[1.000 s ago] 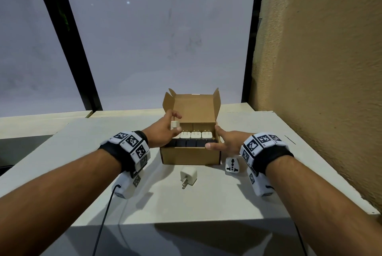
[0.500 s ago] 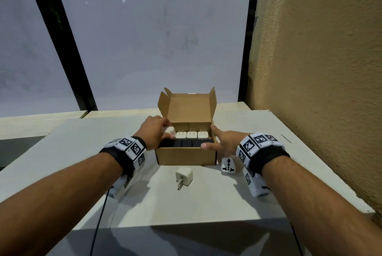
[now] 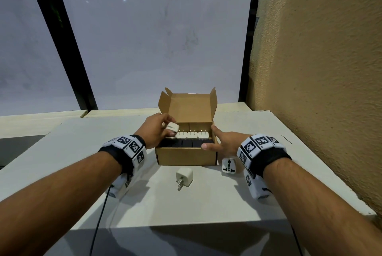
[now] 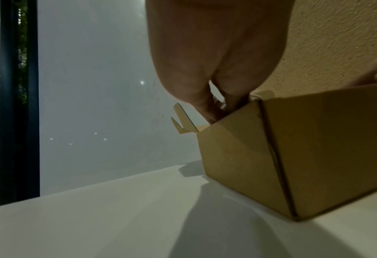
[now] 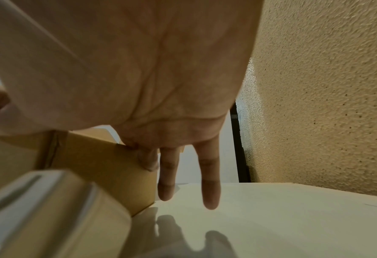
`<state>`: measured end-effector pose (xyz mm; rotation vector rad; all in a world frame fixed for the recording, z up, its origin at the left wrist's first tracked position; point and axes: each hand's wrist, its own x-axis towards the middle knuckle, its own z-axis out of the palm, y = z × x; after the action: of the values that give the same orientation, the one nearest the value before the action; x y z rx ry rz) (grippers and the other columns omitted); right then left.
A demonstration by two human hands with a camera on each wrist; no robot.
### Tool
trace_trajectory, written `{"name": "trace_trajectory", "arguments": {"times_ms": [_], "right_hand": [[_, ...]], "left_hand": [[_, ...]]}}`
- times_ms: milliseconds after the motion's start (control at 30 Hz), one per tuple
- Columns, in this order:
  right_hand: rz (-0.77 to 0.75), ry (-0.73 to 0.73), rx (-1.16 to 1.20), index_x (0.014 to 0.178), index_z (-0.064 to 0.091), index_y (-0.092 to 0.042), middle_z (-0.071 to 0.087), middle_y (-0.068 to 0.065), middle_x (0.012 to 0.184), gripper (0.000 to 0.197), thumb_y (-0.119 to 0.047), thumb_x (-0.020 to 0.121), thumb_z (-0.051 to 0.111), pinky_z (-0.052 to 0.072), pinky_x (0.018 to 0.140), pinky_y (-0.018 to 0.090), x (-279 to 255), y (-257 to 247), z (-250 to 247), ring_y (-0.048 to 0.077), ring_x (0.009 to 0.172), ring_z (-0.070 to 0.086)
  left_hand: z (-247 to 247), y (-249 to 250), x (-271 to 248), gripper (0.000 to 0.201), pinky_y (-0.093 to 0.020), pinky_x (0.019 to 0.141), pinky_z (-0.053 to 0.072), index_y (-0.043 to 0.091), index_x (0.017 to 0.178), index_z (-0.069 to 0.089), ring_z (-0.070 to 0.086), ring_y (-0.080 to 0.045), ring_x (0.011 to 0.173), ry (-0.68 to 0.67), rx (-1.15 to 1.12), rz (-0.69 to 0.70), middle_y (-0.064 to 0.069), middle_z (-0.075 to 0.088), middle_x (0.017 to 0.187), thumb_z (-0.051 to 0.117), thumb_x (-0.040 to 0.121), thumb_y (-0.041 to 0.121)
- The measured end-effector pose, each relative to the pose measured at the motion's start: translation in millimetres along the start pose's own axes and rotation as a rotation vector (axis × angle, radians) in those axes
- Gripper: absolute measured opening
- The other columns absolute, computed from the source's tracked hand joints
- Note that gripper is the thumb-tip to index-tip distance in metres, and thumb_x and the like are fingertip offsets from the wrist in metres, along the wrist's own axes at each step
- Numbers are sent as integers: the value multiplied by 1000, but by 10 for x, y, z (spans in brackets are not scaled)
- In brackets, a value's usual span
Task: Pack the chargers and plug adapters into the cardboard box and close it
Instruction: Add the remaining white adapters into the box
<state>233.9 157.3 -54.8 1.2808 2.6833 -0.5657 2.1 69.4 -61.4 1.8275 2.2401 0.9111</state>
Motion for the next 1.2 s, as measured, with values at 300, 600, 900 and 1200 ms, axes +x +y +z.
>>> {"name": "trace_trajectory", "arguments": {"times_ms": [300, 600, 900, 1200], "right_hand": [[8, 11, -1, 153, -1, -21, 47, 19, 142, 92, -72, 85, 36, 34, 105, 42, -5, -5, 7, 33, 128, 47], [15, 0, -7, 153, -3, -20, 47, 21, 142, 92, -69, 86, 37, 34, 105, 41, -25, -19, -8, 33, 128, 47], [21, -2, 3, 153, -2, -22, 41, 17, 148, 93, -72, 85, 36, 31, 108, 41, 8, 0, 11, 33, 132, 43], [30, -8, -4, 153, -3, -23, 42, 18, 147, 94, -73, 84, 36, 33, 107, 41, 0, -8, 6, 33, 131, 45]], "left_hand": [[0, 38, -42, 27, -27, 90, 37, 25, 124, 54, 50, -17, 102, -17, 11, 26, -2, 53, 113, 49, 98, 21], [65, -54, 26, 20, -27, 81, 40, 19, 111, 53, 55, -19, 98, -15, 133, -58, -1, 58, 111, 59, 92, 24], [28, -71, 9, 28, -40, 94, 39, 37, 123, 54, 49, -23, 116, -48, 468, -10, 3, 63, 116, 44, 97, 39], [34, -72, 10, 37, -40, 100, 35, 33, 130, 53, 42, -21, 126, -82, 604, 13, 6, 56, 133, 38, 98, 42]]}}
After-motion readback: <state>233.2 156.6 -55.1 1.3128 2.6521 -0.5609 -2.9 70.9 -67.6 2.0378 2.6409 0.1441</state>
